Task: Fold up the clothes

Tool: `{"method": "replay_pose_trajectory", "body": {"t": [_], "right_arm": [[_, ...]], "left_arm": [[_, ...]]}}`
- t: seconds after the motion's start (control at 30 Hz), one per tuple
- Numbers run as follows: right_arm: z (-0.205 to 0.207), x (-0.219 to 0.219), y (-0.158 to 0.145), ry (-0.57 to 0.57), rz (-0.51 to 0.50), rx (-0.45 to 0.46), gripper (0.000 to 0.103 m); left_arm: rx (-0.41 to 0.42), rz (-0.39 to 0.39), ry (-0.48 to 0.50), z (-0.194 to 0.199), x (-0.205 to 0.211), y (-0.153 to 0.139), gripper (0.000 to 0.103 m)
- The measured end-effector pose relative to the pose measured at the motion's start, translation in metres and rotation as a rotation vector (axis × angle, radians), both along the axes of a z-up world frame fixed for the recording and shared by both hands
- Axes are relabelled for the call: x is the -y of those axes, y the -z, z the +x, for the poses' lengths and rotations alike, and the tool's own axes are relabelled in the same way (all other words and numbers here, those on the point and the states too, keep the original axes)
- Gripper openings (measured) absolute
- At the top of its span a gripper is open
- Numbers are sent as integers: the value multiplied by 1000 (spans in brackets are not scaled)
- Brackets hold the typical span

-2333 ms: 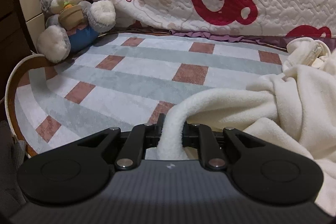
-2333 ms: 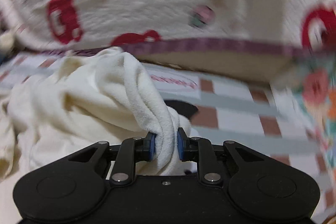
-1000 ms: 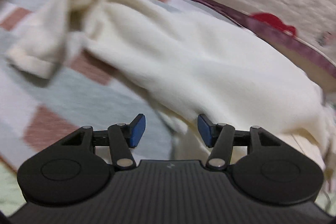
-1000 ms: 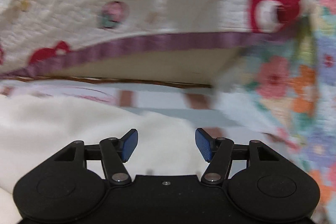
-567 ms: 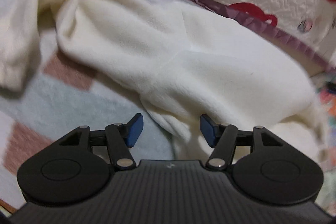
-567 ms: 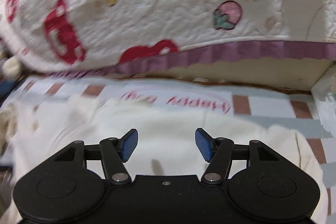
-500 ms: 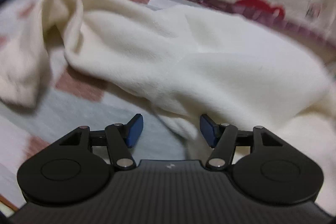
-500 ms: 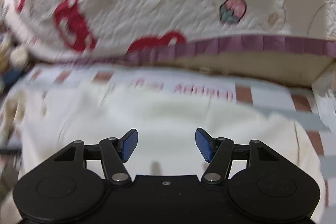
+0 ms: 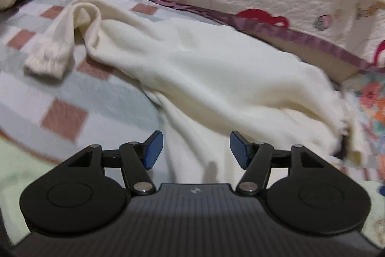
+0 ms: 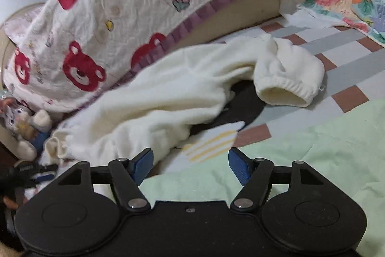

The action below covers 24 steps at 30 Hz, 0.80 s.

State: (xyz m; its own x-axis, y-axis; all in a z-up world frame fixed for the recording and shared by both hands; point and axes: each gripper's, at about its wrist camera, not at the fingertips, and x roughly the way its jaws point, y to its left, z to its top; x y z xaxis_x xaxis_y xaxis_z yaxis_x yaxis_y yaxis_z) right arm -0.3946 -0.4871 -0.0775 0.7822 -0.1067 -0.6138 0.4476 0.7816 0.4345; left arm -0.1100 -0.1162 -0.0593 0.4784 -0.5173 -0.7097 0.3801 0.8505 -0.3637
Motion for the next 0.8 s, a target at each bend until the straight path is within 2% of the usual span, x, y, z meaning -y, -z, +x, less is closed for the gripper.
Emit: {"method": "replay_pose_trajectory", "body": {"t": [0.07, 0.17, 0.27, 0.33, 0.43, 0.5, 0.53, 0.57, 0.6, 0.63, 0.67, 0.8], "right_arm": [[5, -3, -2, -29, 5, 4, 74], [12, -7, -5, -73, 13, 10, 74], [19, -11, -8, -117, 21, 15, 74], [23, -14, -10, -147, 26, 19, 74], [42, -16, -8, -225, -43, 25, 74], [49, -19, -6, -269, -113, 12, 73], [48, -19, -6, -283, -128, 20, 66], [44, -18, -7, -309, -123, 36, 51], [40, -17, -8, -337, -113, 54, 42], [34, -18, -9, -355, -108, 69, 22], [29, -20, -10, -372, -104, 84, 14], [16, -22, -8, -419, -121, 114, 14]], "left_arm": [[-30, -6, -3, -22, 1, -5, 63], [-31, 23, -23, -45, 4, -9, 65], [-7, 112, -2, -60, 19, -7, 65], [10, 174, 16, -70, 30, -6, 72], [70, 324, 15, -83, 49, 1, 72], [49, 278, 32, -88, 48, -2, 72], [49, 255, 27, -90, 45, -6, 72], [53, 235, 18, -92, 42, -9, 72], [58, 216, 9, -94, 39, -13, 72], [67, 208, 0, -97, 36, -17, 72], [65, 200, 6, -100, 34, -16, 72], [56, 178, 63, -108, 34, -9, 72]]}}
